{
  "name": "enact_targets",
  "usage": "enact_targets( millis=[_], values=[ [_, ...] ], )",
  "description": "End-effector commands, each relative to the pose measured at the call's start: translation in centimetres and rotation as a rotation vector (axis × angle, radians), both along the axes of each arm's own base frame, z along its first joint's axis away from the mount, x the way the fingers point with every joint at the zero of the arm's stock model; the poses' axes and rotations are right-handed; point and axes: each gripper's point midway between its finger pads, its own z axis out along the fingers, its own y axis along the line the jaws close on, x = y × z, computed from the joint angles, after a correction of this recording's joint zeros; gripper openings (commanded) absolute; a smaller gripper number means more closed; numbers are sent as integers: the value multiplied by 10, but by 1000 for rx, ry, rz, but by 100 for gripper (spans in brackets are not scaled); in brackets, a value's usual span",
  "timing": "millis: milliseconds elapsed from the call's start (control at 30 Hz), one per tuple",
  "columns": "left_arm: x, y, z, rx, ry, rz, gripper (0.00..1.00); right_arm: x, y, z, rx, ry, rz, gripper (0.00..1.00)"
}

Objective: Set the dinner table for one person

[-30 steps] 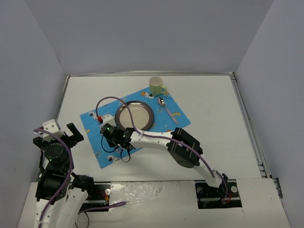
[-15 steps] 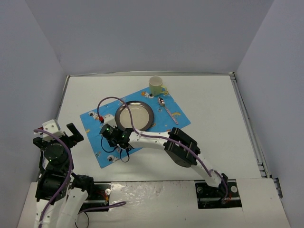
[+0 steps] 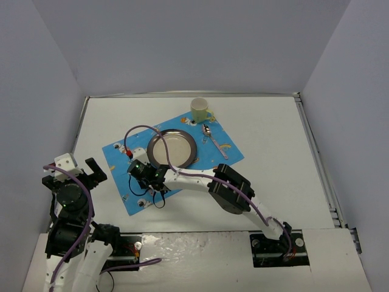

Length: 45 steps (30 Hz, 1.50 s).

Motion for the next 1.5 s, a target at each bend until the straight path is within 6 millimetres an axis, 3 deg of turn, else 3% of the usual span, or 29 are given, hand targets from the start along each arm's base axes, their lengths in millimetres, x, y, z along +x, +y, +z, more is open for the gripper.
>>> enact_targets(
  millis=[0, 367, 633, 733, 867, 1000, 1033, 1100, 1133, 1200, 1267, 1367, 1433, 1467],
  values=[
    [3, -1, 15, -18, -54, -1, 97, 4, 13, 22, 44, -41, 0, 3],
    [3, -2, 15, -18, -54, -3, 97, 2, 15, 25, 58, -29, 1, 32],
    [3, -1, 15, -18, -51, 0, 97, 4, 5, 83, 114, -99, -8, 59],
    [3, -1, 14, -18, -48, -1, 97, 4, -6, 113, 128, -141, -3, 76],
    [5, -3, 12, -16, -40, -7, 97, 9, -29, 157, 159, -202, -23, 86],
    [9, -8, 11, -19, -23, -35, 97, 31, -80, 184, 160, -246, -96, 94],
    [11, -10, 10, -19, -17, -44, 97, 38, -89, 174, 133, -242, -112, 95],
    [12, -13, 5, -17, 21, -64, 97, 56, -129, 184, 128, -257, -178, 97],
    [12, -14, 6, -18, 24, -69, 97, 61, -144, 202, 151, -281, -207, 98],
    [12, -15, 3, -17, 42, -75, 97, 78, -189, 214, 135, -322, -283, 99],
    [11, -16, 3, -19, 46, -82, 97, 95, -231, 214, 108, -336, -353, 100],
    [9, -18, 0, -18, 62, -96, 97, 108, -289, 229, 118, -364, -449, 100],
    [6, -18, -4, -15, 88, -98, 97, 113, -349, 239, 111, -399, -561, 100],
    [4, -18, -4, -16, 95, -99, 97, 114, -366, 241, 108, -410, -593, 100]
  ],
)
